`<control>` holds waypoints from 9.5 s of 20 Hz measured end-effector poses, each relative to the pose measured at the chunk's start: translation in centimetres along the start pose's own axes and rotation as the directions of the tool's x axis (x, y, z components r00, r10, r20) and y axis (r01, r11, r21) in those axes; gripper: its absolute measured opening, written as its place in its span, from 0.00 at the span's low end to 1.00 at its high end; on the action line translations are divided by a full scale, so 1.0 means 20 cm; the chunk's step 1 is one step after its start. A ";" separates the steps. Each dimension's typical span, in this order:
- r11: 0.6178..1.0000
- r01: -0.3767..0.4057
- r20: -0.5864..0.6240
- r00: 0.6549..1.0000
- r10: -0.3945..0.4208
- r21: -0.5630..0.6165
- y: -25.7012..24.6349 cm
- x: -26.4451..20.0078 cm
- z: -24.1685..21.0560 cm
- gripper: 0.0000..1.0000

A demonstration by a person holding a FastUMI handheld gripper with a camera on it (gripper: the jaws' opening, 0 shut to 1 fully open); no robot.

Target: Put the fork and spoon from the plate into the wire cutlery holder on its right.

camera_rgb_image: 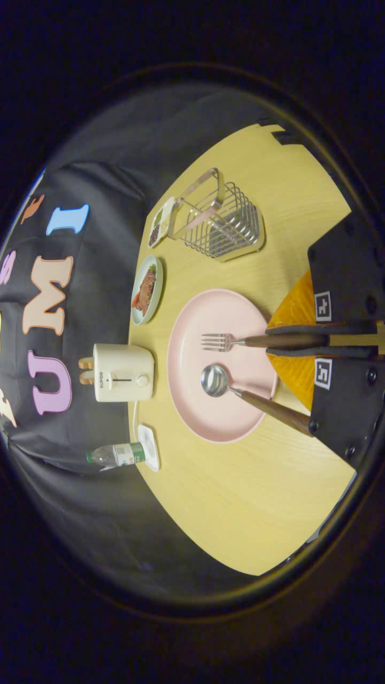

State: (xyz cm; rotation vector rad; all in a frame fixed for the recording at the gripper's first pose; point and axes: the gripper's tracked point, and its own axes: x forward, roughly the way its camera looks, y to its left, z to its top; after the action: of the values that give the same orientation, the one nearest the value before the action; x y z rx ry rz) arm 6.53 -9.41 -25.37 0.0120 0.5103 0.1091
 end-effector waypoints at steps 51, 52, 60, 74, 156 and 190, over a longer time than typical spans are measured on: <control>0.863 0.386 -0.437 0.871 -0.225 0.325 -0.63 -0.34 0.30 0.11; 0.868 0.389 -0.461 0.860 -0.221 0.309 -0.65 -0.30 0.28 0.11; 0.893 0.337 -0.480 0.862 -0.164 0.299 -0.68 -0.09 0.30 0.16; 0.917 0.309 -0.283 0.930 -0.235 0.251 -0.55 -0.24 0.57 1.00; 0.960 0.241 -0.068 0.970 -0.233 0.144 -0.14 -0.43 0.55 0.04; 0.693 0.505 -0.616 0.780 -0.113 0.514 -0.57 -0.11 0.45 0.06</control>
State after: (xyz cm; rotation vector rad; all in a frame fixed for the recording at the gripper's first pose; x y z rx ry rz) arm 10.11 -20.89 -16.90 0.6116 1.1059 -0.4524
